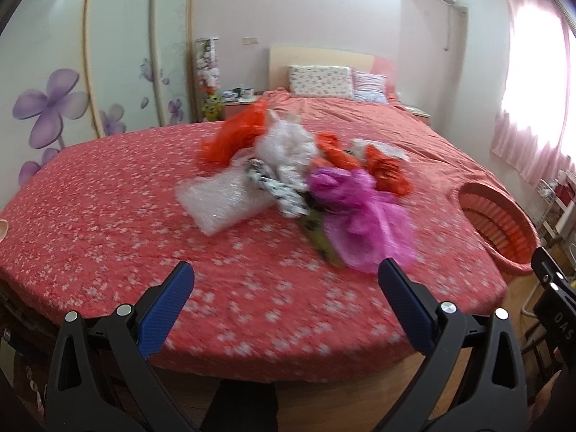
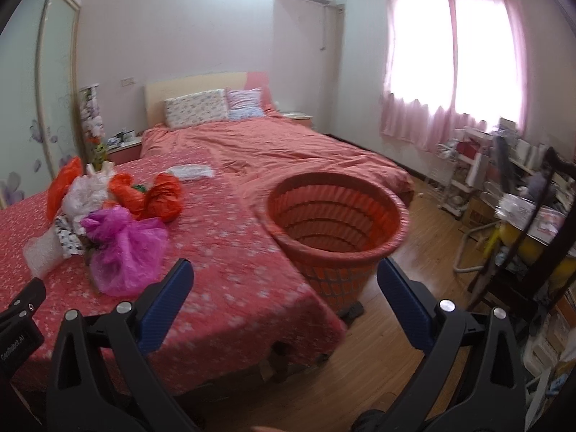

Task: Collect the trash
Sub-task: 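Reach into the pile and grasp the pink plastic bag with the right tool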

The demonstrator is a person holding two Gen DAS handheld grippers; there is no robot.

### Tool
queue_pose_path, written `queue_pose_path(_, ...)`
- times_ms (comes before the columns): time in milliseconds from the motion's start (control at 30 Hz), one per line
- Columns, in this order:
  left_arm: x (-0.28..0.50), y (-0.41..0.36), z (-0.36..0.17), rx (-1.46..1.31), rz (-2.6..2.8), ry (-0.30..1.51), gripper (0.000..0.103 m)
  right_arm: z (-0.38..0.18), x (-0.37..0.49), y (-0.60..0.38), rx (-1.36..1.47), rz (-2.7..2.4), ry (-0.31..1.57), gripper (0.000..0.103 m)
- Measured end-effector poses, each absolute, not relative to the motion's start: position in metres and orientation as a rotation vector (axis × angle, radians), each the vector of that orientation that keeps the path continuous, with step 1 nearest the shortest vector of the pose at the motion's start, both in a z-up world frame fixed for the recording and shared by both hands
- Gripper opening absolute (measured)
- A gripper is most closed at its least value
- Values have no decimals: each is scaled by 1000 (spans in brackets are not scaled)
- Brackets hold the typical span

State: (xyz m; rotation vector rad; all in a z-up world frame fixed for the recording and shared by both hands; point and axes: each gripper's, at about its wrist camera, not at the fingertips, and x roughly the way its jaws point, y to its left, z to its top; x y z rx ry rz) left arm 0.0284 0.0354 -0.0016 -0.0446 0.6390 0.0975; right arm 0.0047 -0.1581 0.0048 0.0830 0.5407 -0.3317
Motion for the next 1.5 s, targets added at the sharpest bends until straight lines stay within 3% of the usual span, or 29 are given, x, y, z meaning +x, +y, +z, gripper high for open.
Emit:
queue_pose_path(267, 65, 99, -5, -137, 184, 657, 101, 5, 76, -113, 115, -82, 566, 97)
queue_pose_path(600, 83, 140, -10, -180, 209, 663, 101, -17, 153, -51, 107, 124, 680, 61)
queue_pose_path(767, 86, 145, -11, -173, 201, 653, 101, -29, 171, -39, 95, 114, 709, 59)
queue_pose_path(900, 92, 151, -12, -191, 168, 650, 101, -41, 181, -37, 92, 135, 751, 30)
queue_pose_path(1033, 96, 150, -11, -190, 144, 651, 101, -40, 176, -38, 84, 145, 728, 17)
queue_pose_path(1333, 114, 136, -4, -201, 68, 664, 86, 3, 144, -72, 119, 99, 589, 16)
queue_pose_path(1500, 138, 120, -3, -210, 18, 696, 68, 12, 135, -102, 142, 34, 566, 16)
